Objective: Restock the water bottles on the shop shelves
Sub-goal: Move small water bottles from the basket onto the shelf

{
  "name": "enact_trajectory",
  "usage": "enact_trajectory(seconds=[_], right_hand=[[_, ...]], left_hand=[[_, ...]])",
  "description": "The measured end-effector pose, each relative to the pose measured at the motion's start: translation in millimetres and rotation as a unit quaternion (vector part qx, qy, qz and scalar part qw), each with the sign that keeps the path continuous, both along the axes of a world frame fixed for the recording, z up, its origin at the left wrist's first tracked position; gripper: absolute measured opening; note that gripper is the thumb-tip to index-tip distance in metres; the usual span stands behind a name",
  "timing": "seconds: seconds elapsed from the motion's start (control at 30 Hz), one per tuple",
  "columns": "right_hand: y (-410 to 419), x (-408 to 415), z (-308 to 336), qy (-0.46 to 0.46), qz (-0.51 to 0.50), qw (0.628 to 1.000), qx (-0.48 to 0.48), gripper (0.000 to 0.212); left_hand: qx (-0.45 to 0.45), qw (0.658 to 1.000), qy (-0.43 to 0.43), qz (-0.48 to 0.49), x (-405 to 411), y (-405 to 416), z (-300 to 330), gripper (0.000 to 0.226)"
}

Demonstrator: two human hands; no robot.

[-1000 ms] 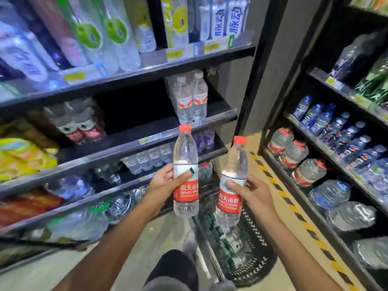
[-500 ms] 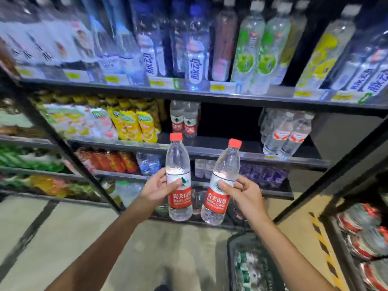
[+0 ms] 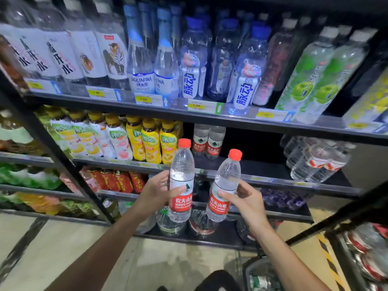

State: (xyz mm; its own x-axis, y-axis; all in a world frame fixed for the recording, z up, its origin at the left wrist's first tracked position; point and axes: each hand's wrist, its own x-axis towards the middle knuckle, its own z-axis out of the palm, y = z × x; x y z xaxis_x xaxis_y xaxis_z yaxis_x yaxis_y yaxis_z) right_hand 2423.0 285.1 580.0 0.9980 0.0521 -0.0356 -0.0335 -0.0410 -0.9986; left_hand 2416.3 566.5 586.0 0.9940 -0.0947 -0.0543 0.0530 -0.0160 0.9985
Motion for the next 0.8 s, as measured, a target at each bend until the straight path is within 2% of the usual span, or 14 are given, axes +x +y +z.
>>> enact_trajectory(seconds=[0.17, 0.4, 0.6, 0.8], right_hand=[[-1.5, 15.7, -6.1, -0.003, -0.015, 1.000, -0.010, 0.054], [-5.9, 50.4, -9.3, -0.019, -0.025, 0.999, -0.008, 0.047], [-7.5, 67.6, -9.4, -0.027, -0.009, 0.998, -0.052, 0.050], [-1.6, 70.5, -10.4, -0.141, -0.072, 0.985, -0.069, 0.065]], left_hand=[[0.012, 1.000, -0.014, -0.003, 29.7, 8.7, -6.4, 0.063], [0.028, 0.999, -0.013, -0.012, 71.4, 1.3, -3.5, 0.078], [0.038, 0.999, -0.022, -0.022, 90.4, -9.8, 3.5, 0.069], [0.052, 0.998, -0.046, -0.012, 97.0, -12.0, 2.9, 0.062]])
